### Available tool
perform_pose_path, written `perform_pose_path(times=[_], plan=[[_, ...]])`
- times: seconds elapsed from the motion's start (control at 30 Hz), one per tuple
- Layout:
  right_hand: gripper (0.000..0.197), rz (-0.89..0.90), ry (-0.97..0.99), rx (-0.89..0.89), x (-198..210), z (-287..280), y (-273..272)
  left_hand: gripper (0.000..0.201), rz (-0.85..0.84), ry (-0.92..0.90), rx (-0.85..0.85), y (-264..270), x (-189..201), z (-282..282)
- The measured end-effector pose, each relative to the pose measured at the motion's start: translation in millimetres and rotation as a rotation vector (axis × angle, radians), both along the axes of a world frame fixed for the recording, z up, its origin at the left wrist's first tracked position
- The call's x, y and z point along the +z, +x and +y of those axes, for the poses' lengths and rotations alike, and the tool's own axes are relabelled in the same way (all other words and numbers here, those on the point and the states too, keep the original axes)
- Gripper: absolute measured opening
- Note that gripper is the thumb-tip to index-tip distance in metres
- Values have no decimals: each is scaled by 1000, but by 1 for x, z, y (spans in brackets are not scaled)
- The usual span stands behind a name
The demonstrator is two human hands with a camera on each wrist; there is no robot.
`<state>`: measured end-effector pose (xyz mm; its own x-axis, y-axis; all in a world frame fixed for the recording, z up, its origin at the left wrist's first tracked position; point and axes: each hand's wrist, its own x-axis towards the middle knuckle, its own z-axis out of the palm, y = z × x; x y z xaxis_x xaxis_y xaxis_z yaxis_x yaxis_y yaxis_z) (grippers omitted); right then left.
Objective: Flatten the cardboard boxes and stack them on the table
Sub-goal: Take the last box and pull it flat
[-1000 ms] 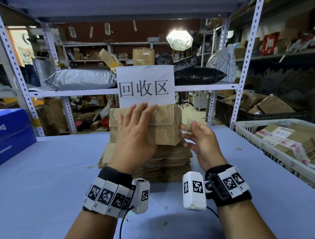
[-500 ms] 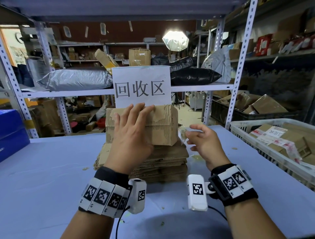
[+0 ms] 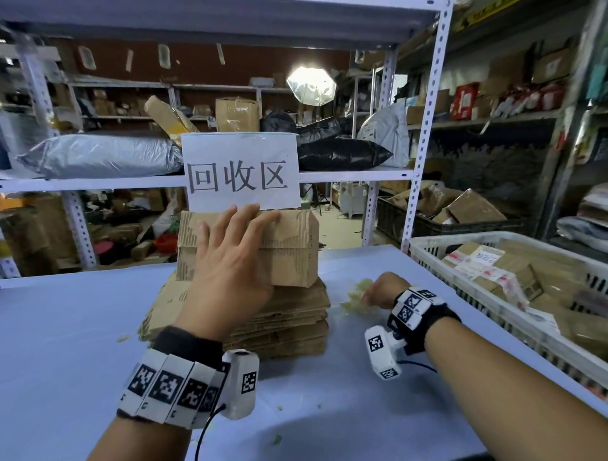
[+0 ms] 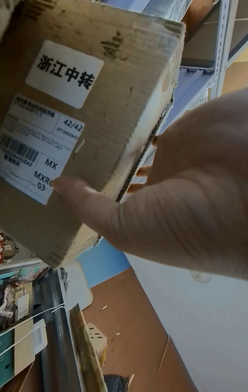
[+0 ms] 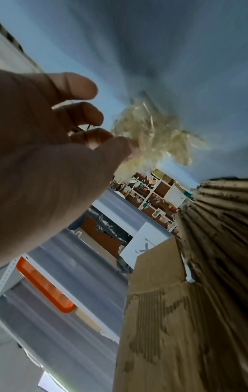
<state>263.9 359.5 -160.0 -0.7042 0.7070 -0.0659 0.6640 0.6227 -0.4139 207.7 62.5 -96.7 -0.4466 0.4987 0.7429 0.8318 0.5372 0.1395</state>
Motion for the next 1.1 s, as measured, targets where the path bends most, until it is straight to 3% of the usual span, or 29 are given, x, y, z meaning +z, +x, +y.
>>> perform_pose_path(times=[0.2, 0.27, 0.33, 0.4, 0.5, 0.6, 0.83, 0.97, 1.1], plan=[[40, 114, 82, -2, 22, 5, -5, 94, -24, -5, 1, -1, 3, -9], [33, 233, 98, 56, 33, -5, -5, 96, -35, -2, 10, 0, 3, -10], [21, 477, -35, 157, 46, -26, -2, 95, -35, 6, 16, -1, 3, -11], [21, 659, -286, 304, 62, -55, 2, 94, -32, 9, 27, -1, 4, -12], [59, 750, -502, 585, 87, -96, 9, 92, -38, 8, 40, 0, 6, -15], [82, 709, -490, 677, 100, -120, 10, 92, -61, -1, 47, 3, 11, -18], [61, 782, -573, 557, 96, -133, -2, 89, -46, 56, 12, 2, 5, -21], [53, 870, -538, 578, 93, -129, 0, 108, -31, 29, 6, -5, 1, -24], [49, 1036, -600, 636, 96, -121, 4, 89, -105, 249, 81, -9, 6, -36]])
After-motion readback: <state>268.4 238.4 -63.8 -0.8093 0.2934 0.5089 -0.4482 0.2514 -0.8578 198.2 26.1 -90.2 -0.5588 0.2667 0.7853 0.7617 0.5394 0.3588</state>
